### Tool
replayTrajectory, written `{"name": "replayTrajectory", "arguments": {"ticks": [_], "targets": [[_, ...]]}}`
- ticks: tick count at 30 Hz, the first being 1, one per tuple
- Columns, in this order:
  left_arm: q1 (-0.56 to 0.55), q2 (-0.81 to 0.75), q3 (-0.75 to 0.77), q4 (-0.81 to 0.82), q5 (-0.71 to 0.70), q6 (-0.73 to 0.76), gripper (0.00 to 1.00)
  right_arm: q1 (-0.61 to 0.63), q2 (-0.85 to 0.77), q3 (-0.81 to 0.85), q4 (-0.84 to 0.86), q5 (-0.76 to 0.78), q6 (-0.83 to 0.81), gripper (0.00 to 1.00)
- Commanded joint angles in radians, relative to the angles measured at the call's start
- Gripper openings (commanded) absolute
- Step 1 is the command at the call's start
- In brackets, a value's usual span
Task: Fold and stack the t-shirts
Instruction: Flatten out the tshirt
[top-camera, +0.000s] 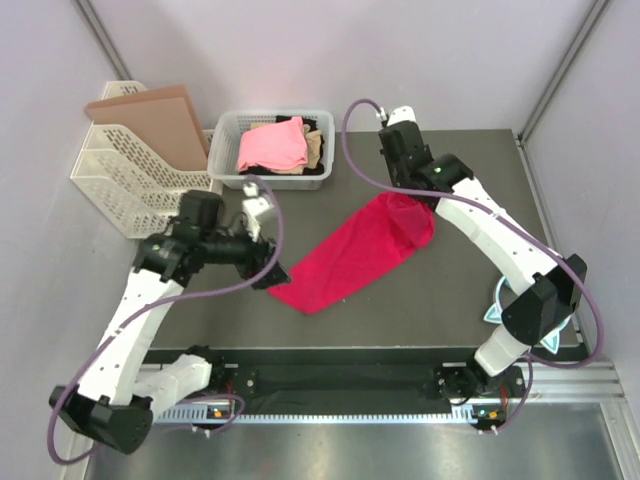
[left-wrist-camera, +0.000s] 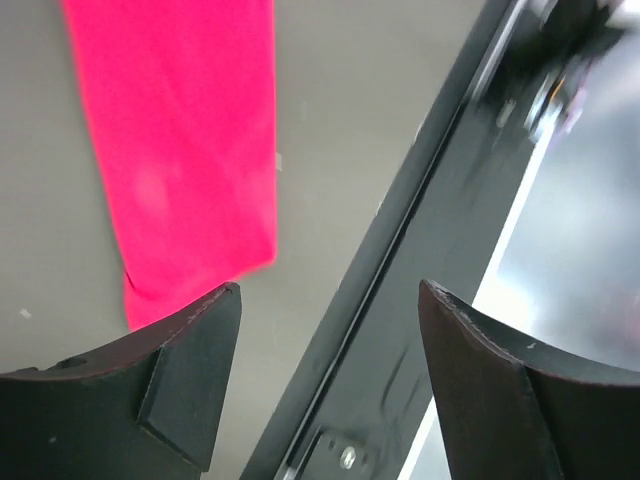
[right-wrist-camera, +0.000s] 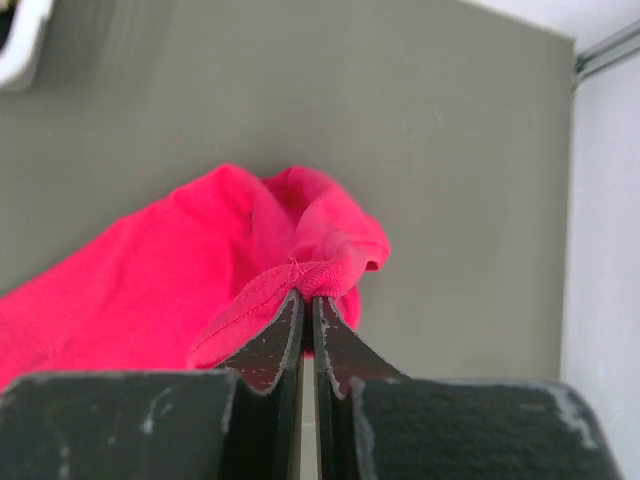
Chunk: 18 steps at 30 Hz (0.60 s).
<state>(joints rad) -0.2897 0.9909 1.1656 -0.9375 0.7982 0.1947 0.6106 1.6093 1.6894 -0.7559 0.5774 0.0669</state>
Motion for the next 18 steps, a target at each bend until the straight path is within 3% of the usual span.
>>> {"name": "replayTrajectory", "arguments": {"ticks": [1, 4, 7, 18], "targets": [[-0.178, 0.081, -0.079, -0.021, -0.235, 0.097, 0.75, -0.025, -0.025, -0.011, 0.089, -0.014, 0.051, 0.00], [-0.314, 0.136, -0.125, 0.005, -0.390, 0.106, 0.75, -0.046, -0.034, -0.023, 0.086, -0.024, 0.056, 0.00], [-0.360, 0.176, -0.147, 0.075, -0.470, 0.097, 0.75, -0.072, -0.054, -0.049, 0.095, -0.039, 0.062, 0.00], [-0.552, 0.408, -0.175, 0.203, -0.617, 0.095, 0.75, -0.158, -0.091, -0.166, 0.141, -0.116, 0.073, 0.00]]}}
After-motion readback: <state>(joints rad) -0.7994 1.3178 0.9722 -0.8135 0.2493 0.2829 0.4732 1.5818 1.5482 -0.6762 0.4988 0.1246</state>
